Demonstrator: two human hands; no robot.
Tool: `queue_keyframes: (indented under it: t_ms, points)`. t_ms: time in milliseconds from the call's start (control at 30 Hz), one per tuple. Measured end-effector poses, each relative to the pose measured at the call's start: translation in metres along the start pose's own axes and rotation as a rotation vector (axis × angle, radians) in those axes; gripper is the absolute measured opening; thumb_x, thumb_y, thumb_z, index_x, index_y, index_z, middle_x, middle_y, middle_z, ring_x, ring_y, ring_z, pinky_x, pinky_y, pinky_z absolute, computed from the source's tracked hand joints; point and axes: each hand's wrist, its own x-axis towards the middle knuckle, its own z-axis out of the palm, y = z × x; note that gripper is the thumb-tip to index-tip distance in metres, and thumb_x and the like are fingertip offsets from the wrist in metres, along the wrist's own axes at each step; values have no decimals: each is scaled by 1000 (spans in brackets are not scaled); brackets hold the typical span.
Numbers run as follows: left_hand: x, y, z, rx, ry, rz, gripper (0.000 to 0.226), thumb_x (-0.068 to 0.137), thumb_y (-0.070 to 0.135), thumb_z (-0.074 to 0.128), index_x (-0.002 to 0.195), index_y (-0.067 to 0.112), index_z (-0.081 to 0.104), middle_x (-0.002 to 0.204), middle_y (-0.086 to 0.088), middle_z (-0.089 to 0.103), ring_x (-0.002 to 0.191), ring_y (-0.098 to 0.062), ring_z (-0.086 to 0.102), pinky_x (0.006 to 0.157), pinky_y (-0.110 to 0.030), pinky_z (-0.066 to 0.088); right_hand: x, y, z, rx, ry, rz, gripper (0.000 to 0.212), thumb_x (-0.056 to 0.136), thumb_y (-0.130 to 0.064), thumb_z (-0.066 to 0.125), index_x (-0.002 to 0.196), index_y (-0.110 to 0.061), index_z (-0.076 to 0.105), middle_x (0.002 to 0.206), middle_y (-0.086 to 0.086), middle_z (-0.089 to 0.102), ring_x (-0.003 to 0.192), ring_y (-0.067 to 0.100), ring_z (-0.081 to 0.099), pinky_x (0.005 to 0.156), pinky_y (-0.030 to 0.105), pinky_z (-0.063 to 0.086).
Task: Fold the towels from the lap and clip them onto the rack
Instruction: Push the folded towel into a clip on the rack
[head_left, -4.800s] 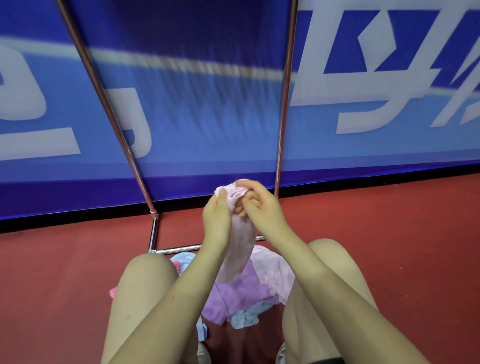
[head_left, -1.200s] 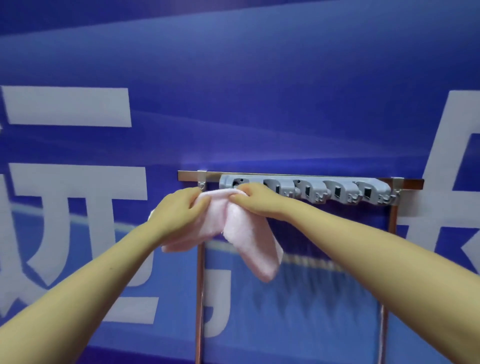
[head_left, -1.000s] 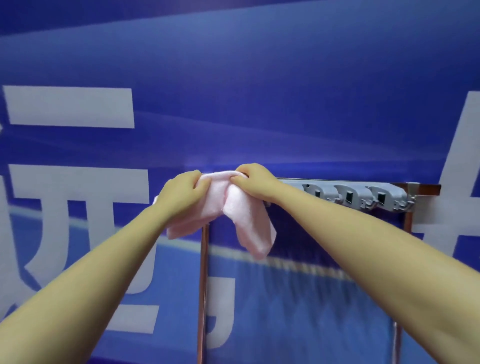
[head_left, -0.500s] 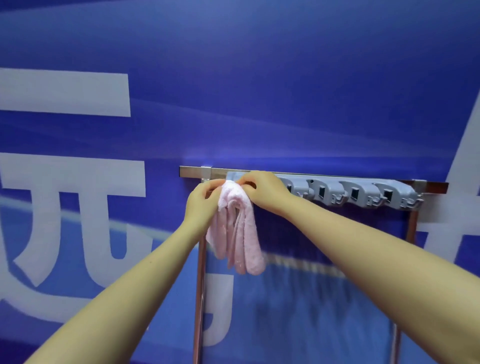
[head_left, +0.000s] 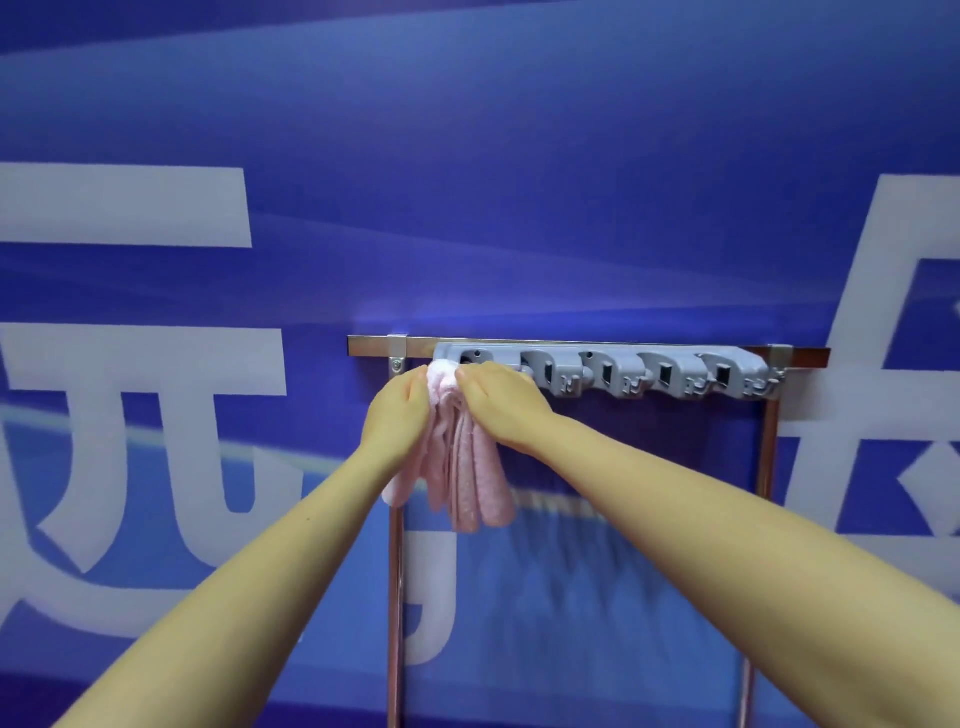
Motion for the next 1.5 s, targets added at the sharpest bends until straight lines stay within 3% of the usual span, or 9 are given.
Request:
queue_keyframes:
  t_ms: [100,233,367,600,800,1033,1300,1400,1500]
  points:
    - [-6,6,-7,35,29,12,34,95,22,31,83,6,58,88,-10,67,89,-34,58,80,-45,47,-9,2,2,44,60,8,26,97,-21,28,79,-18,46,99,13,60,97,31,51,81,40,37]
    - [-13,17,-14,47,46,-17,34,98,18,33,70,34,43,75,11,50,85,-18,45,79,-34,38,-16,0,7,104,126,39,29,95,-26,31,87,-16,56,102,10,62,102,30,53,79,40,38]
    - [-21,26,-17,95,55,3,36,98,17,33,69,36,40,84,9,51,87,-18,45,79,-33,36,-23,-3,0,143,114,90,32,97,-27,31,105,-16,60,116,11,61,111,31,51,89,42,41]
    - [-52,55,-21,48,141,74,32,93,14,36,75,8,62,84,-5,63,78,-21,54,71,-40,44,-57,-7,-34,430,182,206,32,91,-26,34,75,-17,60,86,5,65,86,28,59,77,42,48]
    - [-133,93,-2,-118,-252,-46,28,89,18,40,70,9,59,65,-4,60,51,-14,51,58,-26,43,-147,1,-66,905,166,323,40,97,-18,43,59,-13,57,54,4,51,42,7,45,44,18,39]
    - [-253,64,60,-77,-637,-183,36,97,15,38,67,16,58,65,4,60,49,-10,50,52,-17,41,-284,54,-26,943,64,591,40,97,-17,41,60,-12,56,52,3,49,37,6,43,43,17,37]
    - [-336,-3,177,-70,-817,-394,38,99,13,38,66,16,58,65,-2,58,50,-13,48,50,-21,39,-422,127,78,849,-139,905,40,98,-15,41,61,-12,56,53,5,49,33,3,42,40,14,35]
    - [-366,-37,224,-33,-858,-442,40,100,11,37,64,16,56,62,0,55,40,-3,46,44,-15,38,-471,155,115,835,-187,1022,41,98,-14,40,60,-12,56,52,4,49,31,1,41,38,14,33]
    - [-402,-82,271,56,-948,-472,43,101,12,35,63,20,54,63,0,56,50,-10,49,51,-18,40,-519,185,160,825,-208,1157,40,97,-12,41,60,-11,56,50,3,48,36,6,41,39,15,33]
